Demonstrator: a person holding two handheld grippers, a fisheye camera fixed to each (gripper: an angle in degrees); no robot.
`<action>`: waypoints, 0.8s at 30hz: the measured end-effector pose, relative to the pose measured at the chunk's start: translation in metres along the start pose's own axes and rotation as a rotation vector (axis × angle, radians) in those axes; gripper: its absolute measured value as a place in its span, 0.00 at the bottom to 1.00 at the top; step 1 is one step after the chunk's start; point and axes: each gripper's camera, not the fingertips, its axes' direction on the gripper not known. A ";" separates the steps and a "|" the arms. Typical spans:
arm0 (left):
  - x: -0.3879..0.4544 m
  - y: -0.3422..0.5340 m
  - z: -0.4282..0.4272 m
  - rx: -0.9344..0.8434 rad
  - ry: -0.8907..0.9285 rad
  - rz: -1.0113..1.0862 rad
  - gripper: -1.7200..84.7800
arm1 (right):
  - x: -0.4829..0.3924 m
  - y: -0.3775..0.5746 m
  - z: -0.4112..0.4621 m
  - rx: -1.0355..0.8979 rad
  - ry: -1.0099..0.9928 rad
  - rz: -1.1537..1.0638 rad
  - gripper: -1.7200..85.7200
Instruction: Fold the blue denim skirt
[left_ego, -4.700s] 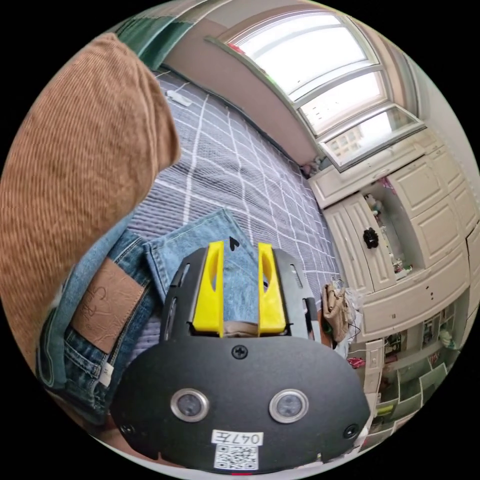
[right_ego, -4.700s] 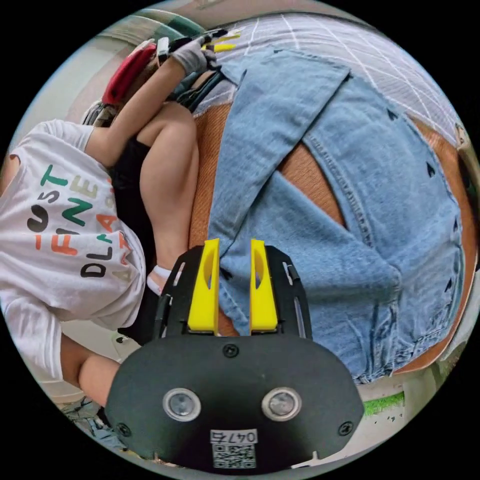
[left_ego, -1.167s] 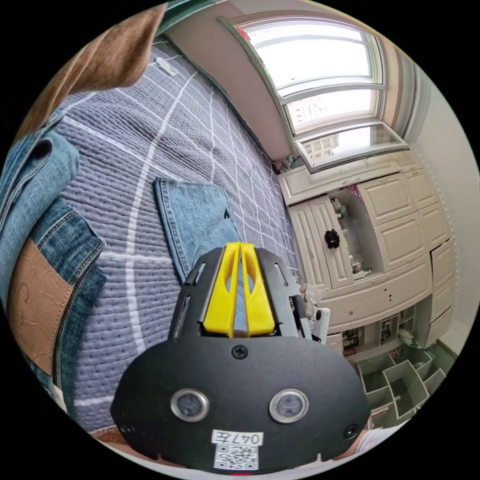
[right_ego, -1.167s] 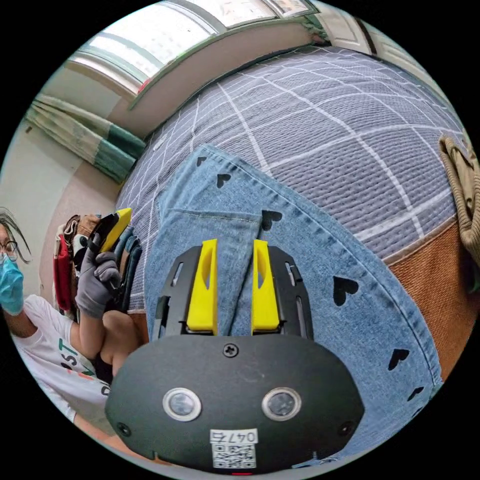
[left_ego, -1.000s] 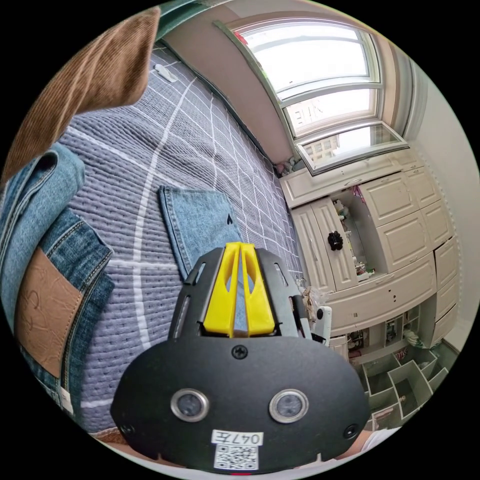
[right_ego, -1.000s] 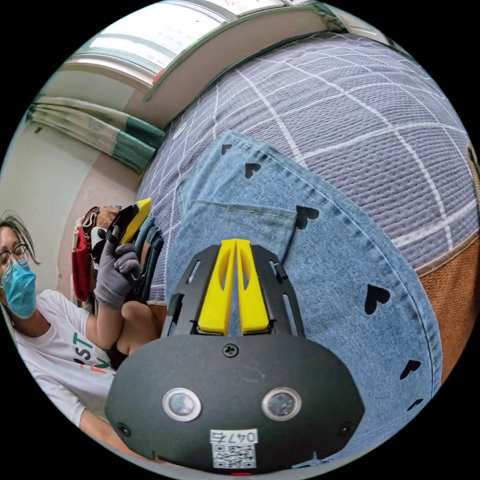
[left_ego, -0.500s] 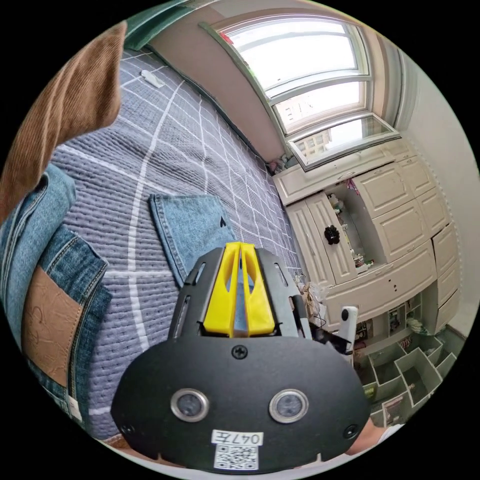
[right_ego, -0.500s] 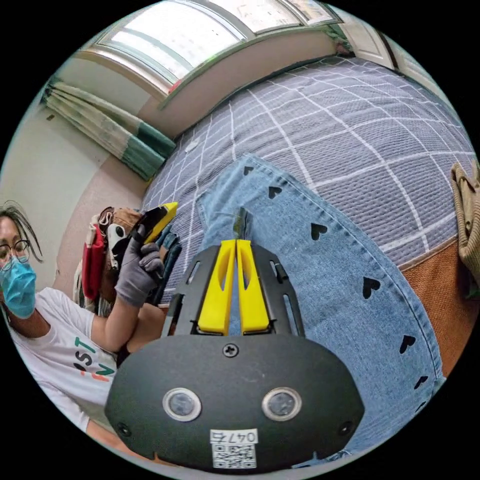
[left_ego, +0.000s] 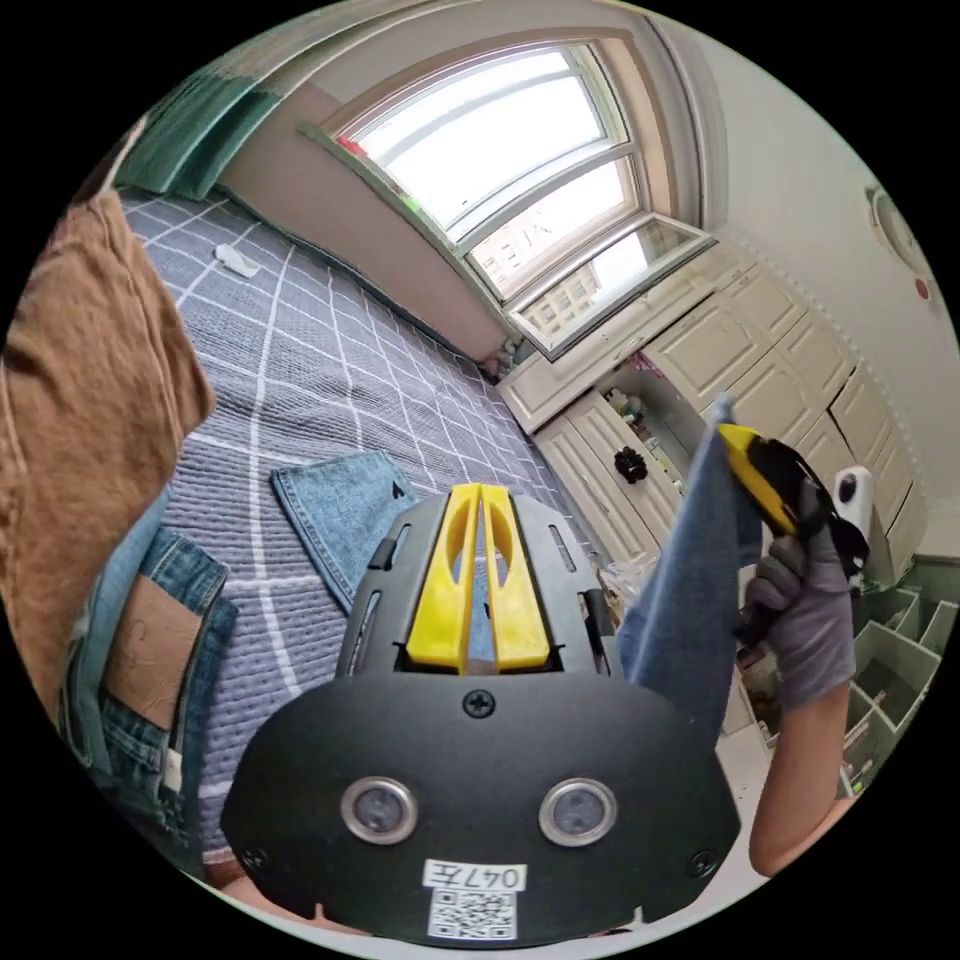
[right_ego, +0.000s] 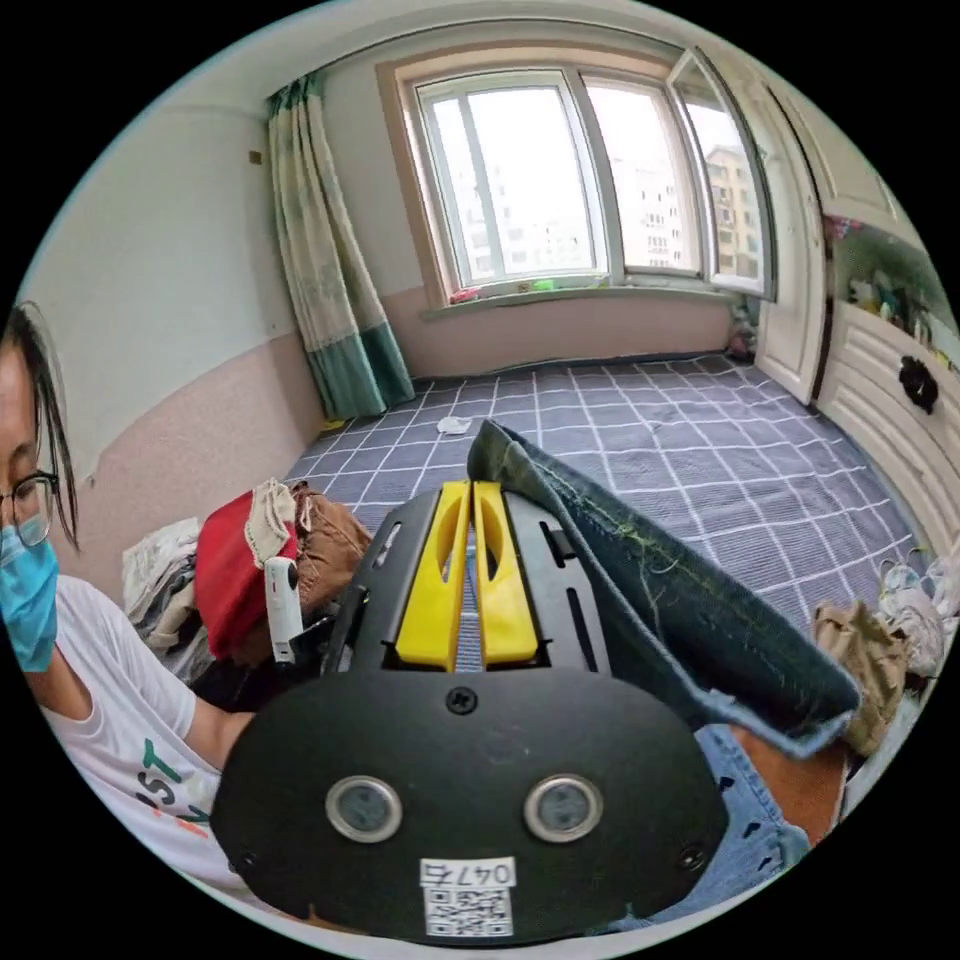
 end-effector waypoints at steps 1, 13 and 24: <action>0.021 0.007 -0.015 0.032 -0.022 0.033 0.01 | 0.005 0.015 0.048 -0.045 -0.106 0.043 0.02; 0.051 0.009 0.064 -0.071 -0.091 0.255 0.01 | 0.120 0.304 0.034 0.068 -0.373 0.436 0.07; -0.021 0.024 0.212 -0.411 -0.017 0.219 0.01 | 0.004 0.818 -0.186 0.142 0.584 1.334 0.12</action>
